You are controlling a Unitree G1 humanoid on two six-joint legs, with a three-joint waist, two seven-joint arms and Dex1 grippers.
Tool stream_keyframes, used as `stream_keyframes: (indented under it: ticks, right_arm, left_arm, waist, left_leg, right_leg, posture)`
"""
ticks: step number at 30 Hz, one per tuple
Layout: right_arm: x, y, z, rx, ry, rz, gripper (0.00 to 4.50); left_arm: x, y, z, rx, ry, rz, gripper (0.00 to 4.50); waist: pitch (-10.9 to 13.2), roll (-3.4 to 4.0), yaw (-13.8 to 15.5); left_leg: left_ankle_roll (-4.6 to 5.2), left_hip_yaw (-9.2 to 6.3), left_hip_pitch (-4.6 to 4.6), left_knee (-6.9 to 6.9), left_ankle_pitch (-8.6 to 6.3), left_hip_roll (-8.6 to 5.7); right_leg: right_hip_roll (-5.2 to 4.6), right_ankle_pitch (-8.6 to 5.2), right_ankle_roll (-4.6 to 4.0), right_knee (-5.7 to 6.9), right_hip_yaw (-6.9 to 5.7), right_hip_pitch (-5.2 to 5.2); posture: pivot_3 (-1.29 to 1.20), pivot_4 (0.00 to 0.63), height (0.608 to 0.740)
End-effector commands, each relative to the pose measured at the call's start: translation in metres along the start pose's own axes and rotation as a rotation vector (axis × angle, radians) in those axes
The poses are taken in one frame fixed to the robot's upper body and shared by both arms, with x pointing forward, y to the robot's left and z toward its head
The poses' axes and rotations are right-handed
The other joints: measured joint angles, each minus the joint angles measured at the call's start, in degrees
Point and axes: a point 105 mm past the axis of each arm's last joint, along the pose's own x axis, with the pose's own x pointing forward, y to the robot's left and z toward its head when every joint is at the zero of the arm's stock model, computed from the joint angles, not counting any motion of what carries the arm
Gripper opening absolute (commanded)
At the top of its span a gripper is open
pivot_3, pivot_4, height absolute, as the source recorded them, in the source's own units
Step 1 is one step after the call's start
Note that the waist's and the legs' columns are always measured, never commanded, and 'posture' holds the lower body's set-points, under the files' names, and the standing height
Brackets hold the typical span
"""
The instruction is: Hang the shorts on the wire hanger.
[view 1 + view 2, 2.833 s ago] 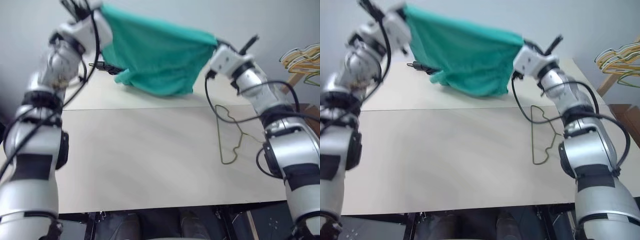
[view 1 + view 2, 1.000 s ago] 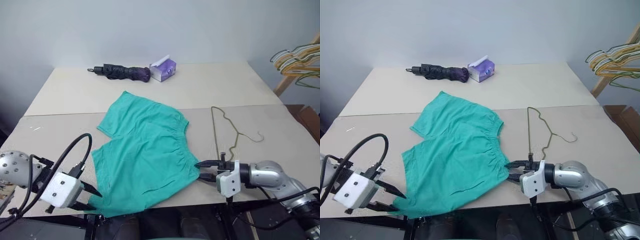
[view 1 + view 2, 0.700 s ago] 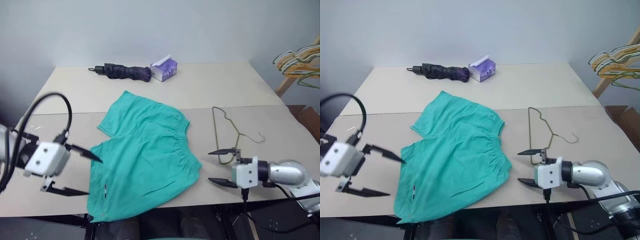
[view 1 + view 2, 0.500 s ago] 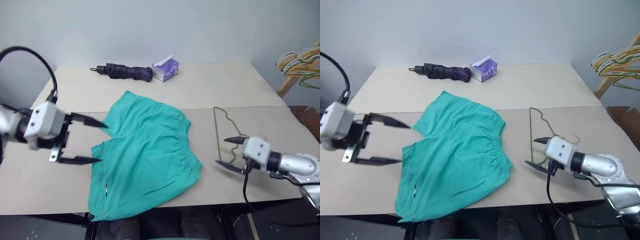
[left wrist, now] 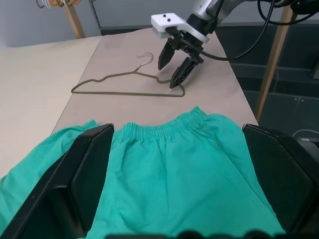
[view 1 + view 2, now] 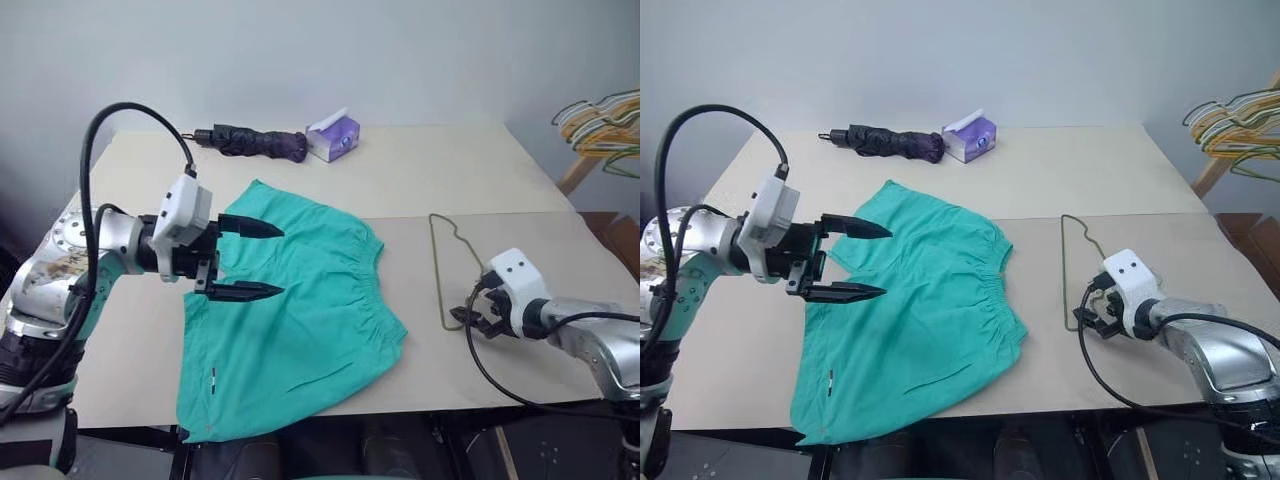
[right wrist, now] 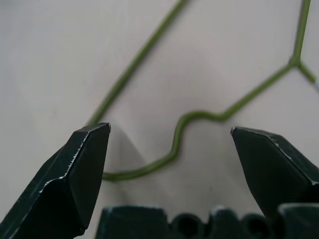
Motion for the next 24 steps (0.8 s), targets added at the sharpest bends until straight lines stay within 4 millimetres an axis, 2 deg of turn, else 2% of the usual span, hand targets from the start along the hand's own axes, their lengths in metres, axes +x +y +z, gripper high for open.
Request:
stream_keyframes:
  ticks: [1,6,8,11,12,18,19,21,24]
  right_arm:
    - [0.001,-0.003,0.0,0.062,0.047,-0.014,3.61]
    - [0.015,-0.008,0.002,0.18,0.076,-0.016,1.97]
    - [0.017,-0.01,0.003,0.201,0.085,-0.025,1.19]
    - [0.016,-0.012,0.005,0.207,0.087,-0.025,0.23]
    - [0.015,-0.012,0.005,0.202,0.085,-0.029,0.04]
    - [0.007,-0.027,0.025,0.084,0.005,-0.123,0.04]
    - [0.003,-0.033,0.035,0.0,-0.046,-0.157,0.04]
    - [-0.008,-0.046,0.061,-0.285,-0.185,-0.258,0.04]
    - [-0.024,-0.048,0.093,-0.728,-0.36,-0.352,0.04]
  left_arm:
    - [0.001,0.003,0.008,0.051,-0.008,0.004,4.5]
    - [0.005,0.005,0.009,0.067,-0.015,-0.001,4.5]
    - [0.005,0.005,0.009,0.071,-0.018,-0.001,4.5]
    - [0.006,0.006,0.01,0.077,-0.02,0.002,4.5]
    - [0.006,0.007,0.01,0.081,-0.022,0.005,4.5]
    - [0.013,0.013,0.012,0.101,-0.049,0.023,4.5]
    - [0.015,0.017,0.013,0.105,-0.058,0.037,4.5]
    - [0.019,0.028,0.016,0.101,-0.076,0.072,4.5]
    - [0.023,0.042,0.021,0.082,-0.092,0.117,4.5]
  waist:
    - [0.0,0.0,-0.02]
    - [-0.04,-0.06,-0.44]
    - [-0.06,-0.09,-0.53]
    - [-0.06,-0.1,-0.58]
    - [-0.06,-0.1,-0.61]
    - [-0.06,-0.1,-0.54]
    - [-0.07,-0.08,-0.56]
    - [-0.04,0.01,-0.47]
    - [-0.06,0.03,-0.75]
  left_leg:
    - [0.0,0.0,0.0,0.0,0.0,0.0]
    - [0.0,0.0,0.07,0.0,0.0,0.02]
    - [0.0,-0.02,0.09,0.01,0.0,0.03]
    - [0.0,-0.04,0.08,0.0,0.0,0.03]
    - [0.0,-0.04,0.08,0.0,0.0,0.03]
    - [0.0,-0.04,0.06,0.01,0.0,0.01]
    - [0.0,-0.04,0.05,0.01,0.0,0.01]
    - [0.0,-0.02,0.0,0.01,0.0,-0.02]
    - [0.0,-0.02,-0.16,0.03,0.0,-0.07]
  right_leg:
    - [0.0,0.0,0.0,0.0,0.0,-0.01]
    - [0.03,0.01,0.0,0.02,0.01,0.05]
    - [0.05,0.02,0.0,0.02,0.0,0.06]
    - [0.05,0.01,0.0,0.01,0.0,0.06]
    - [0.05,0.01,0.0,0.0,0.0,0.06]
    - [0.05,0.02,0.02,0.01,0.0,0.06]
    - [0.04,0.02,0.02,0.0,-0.01,0.06]
    - [0.0,0.02,0.04,0.0,0.0,-0.01]
    - [-0.04,-0.02,0.13,-0.01,-0.01,-0.15]
  posture:
    - [-0.06,0.087,0.74]
    - [-0.05,0.085,0.74]
    - [-0.04,0.084,0.74]
    - [-0.04,0.084,0.74]
    - [-0.04,0.082,0.74]
    - [-0.05,0.079,0.74]
    - [-0.06,0.071,0.74]
    - [-0.07,0.068,0.74]
    - [-0.09,0.061,0.74]
